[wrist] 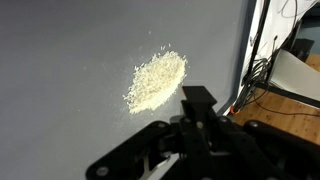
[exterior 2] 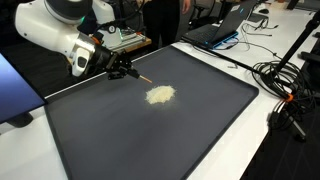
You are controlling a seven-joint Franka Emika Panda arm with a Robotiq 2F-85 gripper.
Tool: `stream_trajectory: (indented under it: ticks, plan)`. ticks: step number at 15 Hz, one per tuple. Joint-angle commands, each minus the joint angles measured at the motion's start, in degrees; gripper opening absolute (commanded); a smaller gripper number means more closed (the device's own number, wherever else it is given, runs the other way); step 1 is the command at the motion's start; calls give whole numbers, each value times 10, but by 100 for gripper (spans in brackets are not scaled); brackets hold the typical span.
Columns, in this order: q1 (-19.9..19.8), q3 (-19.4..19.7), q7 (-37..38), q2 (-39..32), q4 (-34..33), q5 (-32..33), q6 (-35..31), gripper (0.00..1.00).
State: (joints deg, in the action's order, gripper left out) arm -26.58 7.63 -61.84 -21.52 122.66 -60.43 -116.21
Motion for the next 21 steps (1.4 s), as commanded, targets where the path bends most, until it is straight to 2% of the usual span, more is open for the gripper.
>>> stream_trajectory:
  ticks: [1, 6, 9, 12, 16, 19, 21]
  plan:
    - [47, 32, 31, 68, 52, 21, -23, 3]
    - [107, 37, 120, 132, 71, 91, -89, 3]
    - [141, 27, 205, 162, 76, 178, -139, 3]
    - [170, 13, 288, 178, 76, 277, -184, 3]
    - [214, -5, 436, 178, 68, 455, -230, 3]
    - [238, -24, 559, 160, 37, 604, -208, 3]
    - [251, -34, 602, 146, 10, 665, -177, 3]
